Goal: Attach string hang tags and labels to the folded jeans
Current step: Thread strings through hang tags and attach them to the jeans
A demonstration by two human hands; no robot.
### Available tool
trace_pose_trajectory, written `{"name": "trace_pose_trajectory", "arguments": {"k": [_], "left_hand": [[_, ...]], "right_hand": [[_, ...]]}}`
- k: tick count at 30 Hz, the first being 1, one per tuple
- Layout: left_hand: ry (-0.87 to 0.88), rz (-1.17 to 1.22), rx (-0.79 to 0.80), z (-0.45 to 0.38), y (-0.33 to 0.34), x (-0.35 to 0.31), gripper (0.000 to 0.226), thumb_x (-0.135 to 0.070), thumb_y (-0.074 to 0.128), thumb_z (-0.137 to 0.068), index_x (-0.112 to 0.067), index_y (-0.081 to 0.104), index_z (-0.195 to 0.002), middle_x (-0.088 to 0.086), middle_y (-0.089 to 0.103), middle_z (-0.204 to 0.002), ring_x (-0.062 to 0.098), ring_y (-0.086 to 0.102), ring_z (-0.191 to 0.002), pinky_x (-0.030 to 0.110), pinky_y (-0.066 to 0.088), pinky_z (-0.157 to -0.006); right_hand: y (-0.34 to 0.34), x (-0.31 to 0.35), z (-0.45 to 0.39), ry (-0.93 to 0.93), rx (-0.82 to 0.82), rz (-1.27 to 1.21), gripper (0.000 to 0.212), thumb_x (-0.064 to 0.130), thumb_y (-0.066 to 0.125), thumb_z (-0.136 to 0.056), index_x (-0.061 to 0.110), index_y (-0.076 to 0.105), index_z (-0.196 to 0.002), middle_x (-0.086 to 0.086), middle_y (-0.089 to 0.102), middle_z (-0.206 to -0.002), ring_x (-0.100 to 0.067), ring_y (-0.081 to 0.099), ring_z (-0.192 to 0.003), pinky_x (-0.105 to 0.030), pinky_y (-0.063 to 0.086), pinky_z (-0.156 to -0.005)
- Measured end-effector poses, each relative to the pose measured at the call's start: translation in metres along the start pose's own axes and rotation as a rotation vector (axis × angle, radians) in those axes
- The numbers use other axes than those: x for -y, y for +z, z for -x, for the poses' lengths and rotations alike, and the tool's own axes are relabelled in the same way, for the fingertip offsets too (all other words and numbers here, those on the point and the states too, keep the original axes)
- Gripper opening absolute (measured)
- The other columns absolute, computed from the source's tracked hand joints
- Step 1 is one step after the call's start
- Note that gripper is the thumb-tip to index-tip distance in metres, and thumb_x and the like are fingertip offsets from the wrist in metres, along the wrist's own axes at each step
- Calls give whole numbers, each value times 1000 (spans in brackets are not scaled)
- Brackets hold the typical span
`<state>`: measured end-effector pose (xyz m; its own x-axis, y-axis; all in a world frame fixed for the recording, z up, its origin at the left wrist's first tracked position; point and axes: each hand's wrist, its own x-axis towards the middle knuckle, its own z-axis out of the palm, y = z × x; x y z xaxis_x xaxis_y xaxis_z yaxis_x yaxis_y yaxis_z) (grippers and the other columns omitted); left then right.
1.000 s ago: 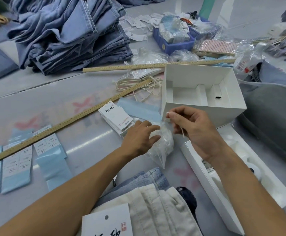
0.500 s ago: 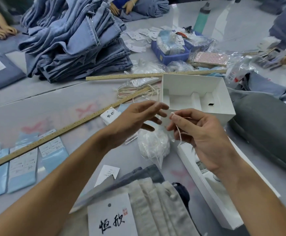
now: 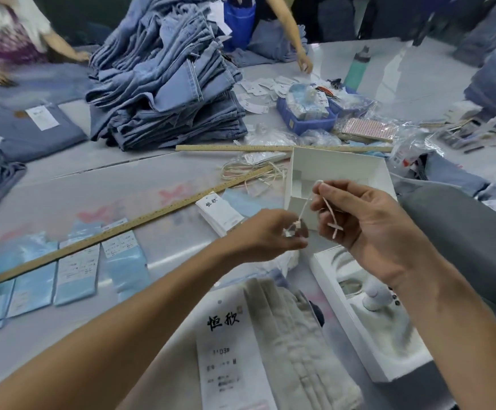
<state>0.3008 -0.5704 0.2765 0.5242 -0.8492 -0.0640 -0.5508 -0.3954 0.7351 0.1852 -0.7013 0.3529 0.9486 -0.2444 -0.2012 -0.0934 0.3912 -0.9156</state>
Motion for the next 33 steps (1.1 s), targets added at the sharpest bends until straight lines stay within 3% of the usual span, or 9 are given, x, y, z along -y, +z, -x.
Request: {"name": "trace_pose_trajectory", "arguments": {"k": [3, 6, 12, 16, 19, 25, 27, 29, 33], "left_hand": [[33, -143, 67, -15, 16, 5, 14, -10, 63, -98, -10, 73, -88, -3, 70, -70, -6, 55, -47, 12, 41, -54], [47, -201, 147, -31, 31, 6, 19, -6, 58, -100, -14, 72, -89, -13, 60, -62, -6, 55, -46, 6, 36, -50], [20, -380, 282, -62, 60, 19, 32, 9, 46, -93, -4, 70, -110, 12, 70, -110, 28, 61, -99, 23, 34, -75], [-31, -371, 363, -74, 64, 27, 28, 0, 54, -98, -8, 64, -122, 12, 67, -116, 28, 60, -106, 26, 38, -78], [-69, -308, 382, -83, 64, 21, 47, 6, 52, -94, -14, 53, -137, 9, 61, -125, 26, 58, -112, 29, 43, -84], [46, -290, 403, -70, 48, -10, 81, 19, 43, -82, -27, 45, -149, 0, 24, -167, 23, 25, -151, 42, 25, -121], [-13, -47, 327, -57, 35, -18, 56, 9, 50, -93, -21, 55, -140, 2, 46, -155, 21, 45, -140, 40, 34, -118], [-16, 340, 256, -33, 24, -28, 27, -25, 54, -105, -13, 65, -126, 8, 70, -125, 22, 68, -112, 46, 53, -101], [-35, 736, 267, 20, 8, -43, 41, -46, 48, -106, -15, 68, -123, 18, 75, -106, 31, 74, -93, 37, 60, -73]], "right_hand": [[-7, 14, 3, -60, -34, -26, 11, 15, 71, -79, 10, 74, -88, -8, 71, -77, -10, 60, -57, -20, 54, -56], [-19, 21, 10, -96, -95, -51, 12, 15, 71, -78, 9, 71, -89, -6, 70, -75, -9, 60, -57, -19, 53, -55], [-37, 25, 30, -157, -86, -56, 6, 13, 71, -80, 11, 76, -82, -8, 70, -75, -11, 63, -65, -17, 52, -55], [-50, 29, 36, -186, -81, 32, 9, 17, 74, -79, 12, 78, -85, -10, 71, -78, -13, 61, -65, -19, 53, -58], [-58, 22, 35, -119, -142, 42, 12, 16, 73, -78, 10, 75, -88, -10, 71, -78, -14, 62, -64, -21, 54, -58], [-60, -3, 35, -21, -287, 0, 13, 15, 68, -84, 12, 65, -96, -11, 77, -89, -17, 70, -72, -27, 59, -71], [-56, -11, 35, -38, -358, -48, 5, 11, 63, -93, 13, 63, -98, -10, 78, -91, -16, 73, -77, -29, 56, -79], [-50, -19, 35, -54, -392, -106, 5, 9, 62, -95, 14, 63, -97, -9, 78, -89, -16, 73, -78, -30, 55, -83], [-29, -32, 37, -102, -399, -141, 6, 9, 62, -95, 13, 66, -95, -6, 78, -87, -15, 74, -78, -27, 56, -80]]}}
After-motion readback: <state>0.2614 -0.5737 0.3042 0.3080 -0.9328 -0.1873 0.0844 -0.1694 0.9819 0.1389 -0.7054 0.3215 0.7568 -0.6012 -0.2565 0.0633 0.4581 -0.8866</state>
